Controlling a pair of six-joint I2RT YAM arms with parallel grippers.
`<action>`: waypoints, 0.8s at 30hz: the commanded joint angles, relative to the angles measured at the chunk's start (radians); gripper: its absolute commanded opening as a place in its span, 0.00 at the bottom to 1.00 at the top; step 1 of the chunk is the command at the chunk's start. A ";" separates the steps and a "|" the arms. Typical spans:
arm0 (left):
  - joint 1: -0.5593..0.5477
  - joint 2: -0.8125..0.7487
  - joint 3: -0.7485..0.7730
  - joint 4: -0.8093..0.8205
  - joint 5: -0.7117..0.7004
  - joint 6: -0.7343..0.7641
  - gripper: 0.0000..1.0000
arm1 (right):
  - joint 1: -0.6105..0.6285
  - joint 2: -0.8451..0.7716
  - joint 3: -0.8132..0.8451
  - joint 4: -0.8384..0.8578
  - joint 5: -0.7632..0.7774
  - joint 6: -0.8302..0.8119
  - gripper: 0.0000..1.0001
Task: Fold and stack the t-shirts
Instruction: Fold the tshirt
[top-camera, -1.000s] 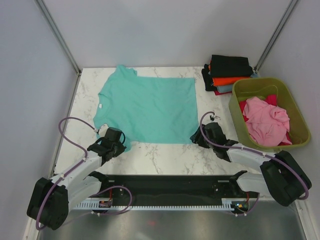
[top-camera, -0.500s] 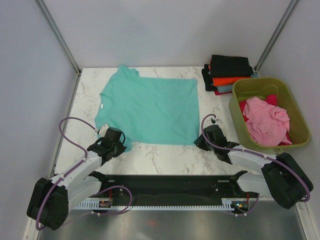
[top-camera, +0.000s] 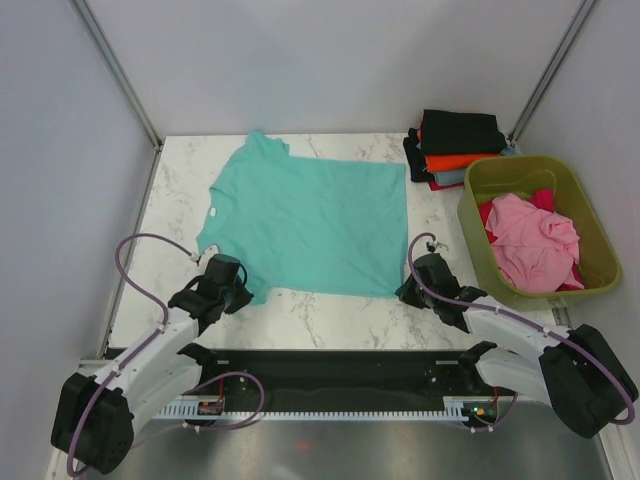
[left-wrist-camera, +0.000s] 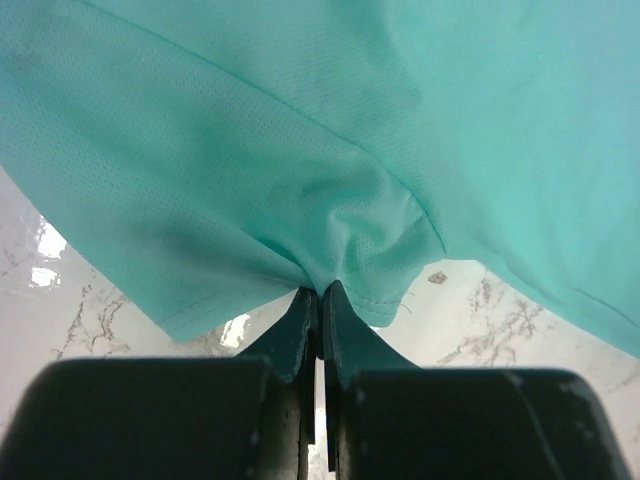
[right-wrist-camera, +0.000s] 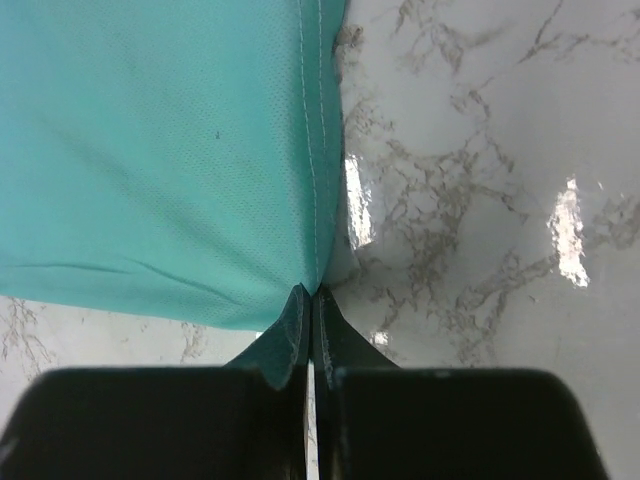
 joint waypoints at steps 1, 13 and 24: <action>-0.003 -0.033 0.081 -0.047 0.041 0.069 0.02 | 0.005 -0.051 0.020 -0.101 0.027 -0.015 0.00; -0.025 -0.053 0.216 -0.180 0.132 0.116 0.02 | 0.005 -0.184 0.028 -0.268 0.004 -0.007 0.00; -0.025 0.118 0.541 -0.361 0.106 0.363 0.02 | 0.006 -0.172 0.189 -0.346 0.020 -0.068 0.00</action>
